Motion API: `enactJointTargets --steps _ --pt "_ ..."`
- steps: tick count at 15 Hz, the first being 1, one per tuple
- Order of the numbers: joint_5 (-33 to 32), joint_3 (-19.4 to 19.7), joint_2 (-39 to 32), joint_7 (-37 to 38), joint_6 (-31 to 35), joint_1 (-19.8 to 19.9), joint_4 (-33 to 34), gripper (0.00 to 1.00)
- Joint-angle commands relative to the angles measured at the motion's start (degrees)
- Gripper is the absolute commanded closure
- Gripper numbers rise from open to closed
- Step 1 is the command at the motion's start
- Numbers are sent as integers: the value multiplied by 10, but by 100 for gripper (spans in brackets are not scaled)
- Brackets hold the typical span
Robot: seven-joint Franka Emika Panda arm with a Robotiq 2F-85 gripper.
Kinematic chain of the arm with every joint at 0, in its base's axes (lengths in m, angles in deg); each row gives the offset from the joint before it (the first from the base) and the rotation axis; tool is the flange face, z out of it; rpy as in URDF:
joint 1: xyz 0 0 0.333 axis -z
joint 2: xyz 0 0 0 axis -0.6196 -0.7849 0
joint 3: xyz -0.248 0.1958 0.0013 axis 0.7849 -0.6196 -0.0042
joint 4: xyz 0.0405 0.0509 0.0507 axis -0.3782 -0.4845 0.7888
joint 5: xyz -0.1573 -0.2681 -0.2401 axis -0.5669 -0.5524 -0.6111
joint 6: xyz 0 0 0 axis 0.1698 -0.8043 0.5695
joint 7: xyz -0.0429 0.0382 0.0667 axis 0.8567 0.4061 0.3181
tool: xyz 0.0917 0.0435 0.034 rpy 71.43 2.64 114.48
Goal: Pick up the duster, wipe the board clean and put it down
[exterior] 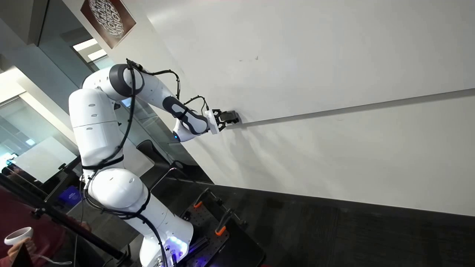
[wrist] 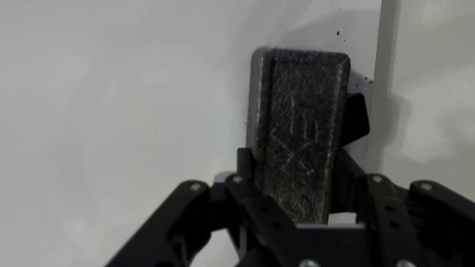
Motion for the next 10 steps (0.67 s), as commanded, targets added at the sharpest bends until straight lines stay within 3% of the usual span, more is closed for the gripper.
enactJointTargets --steps 1,10 --pt "-21 -16 -5 7 -15 15 10 69" --pt "-17 -16 -24 -5 -7 20 30 69"
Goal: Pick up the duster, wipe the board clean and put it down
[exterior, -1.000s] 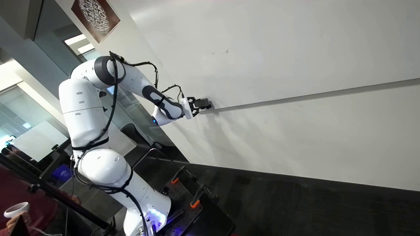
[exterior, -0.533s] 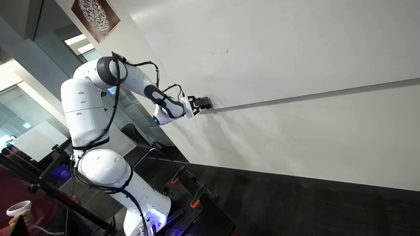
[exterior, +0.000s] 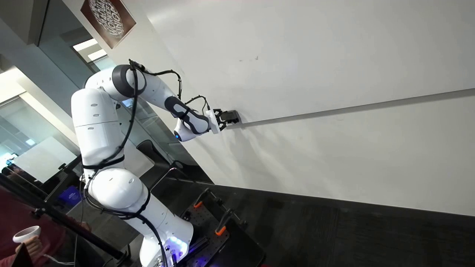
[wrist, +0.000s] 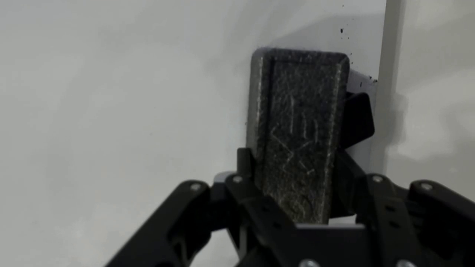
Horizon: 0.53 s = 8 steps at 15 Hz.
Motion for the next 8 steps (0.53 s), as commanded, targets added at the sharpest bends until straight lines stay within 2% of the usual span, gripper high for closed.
enactJointTargets --steps 1,3,4,8 --pt "-10 -10 -14 -5 -9 12 19 69" --pt "-10 -10 -15 -5 -9 11 21 69" --pt "-9 -11 -14 -5 -10 11 21 23" --pt "-2 -12 -11 -11 -10 8 24 0"
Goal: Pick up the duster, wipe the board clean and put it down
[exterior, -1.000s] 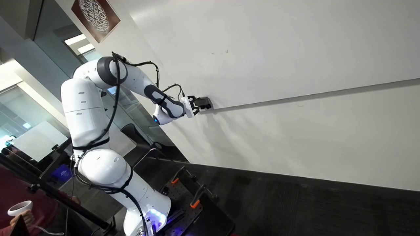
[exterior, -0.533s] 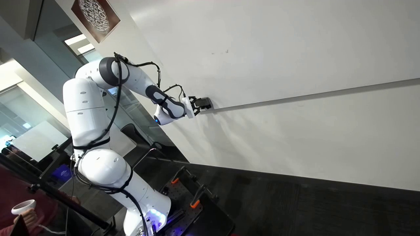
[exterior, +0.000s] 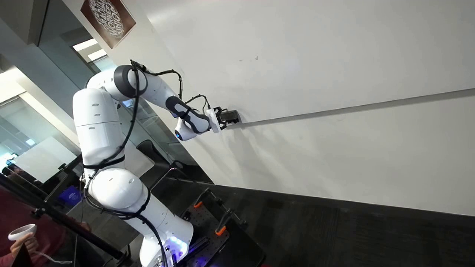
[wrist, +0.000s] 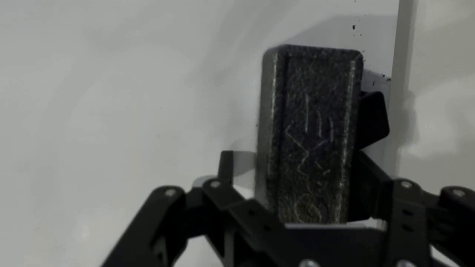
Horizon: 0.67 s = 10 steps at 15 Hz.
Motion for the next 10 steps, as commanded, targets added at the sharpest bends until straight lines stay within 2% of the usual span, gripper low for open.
enactJointTargets --steps 1,7,10 --pt "2 -11 -1 -14 -12 6 7 0" --pt "17 -17 20 -17 -12 5 -17 0" --pt "48 -24 47 -37 -1 3 -46 0"
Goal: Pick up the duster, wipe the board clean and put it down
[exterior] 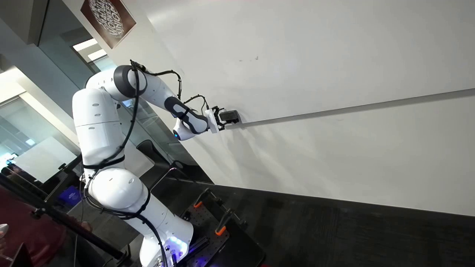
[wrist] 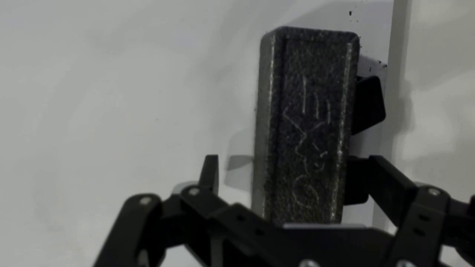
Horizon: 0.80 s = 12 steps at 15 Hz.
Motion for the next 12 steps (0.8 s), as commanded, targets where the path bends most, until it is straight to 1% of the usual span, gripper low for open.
enactJointTargets --steps 1,4,8,12 --pt "45 -17 57 -36 -7 2 -58 0" --pt "67 -34 112 -33 -23 -2 -115 0" --pt "83 -56 204 -14 -42 -9 -198 0" --pt "98 -65 308 -12 15 -17 -262 0"
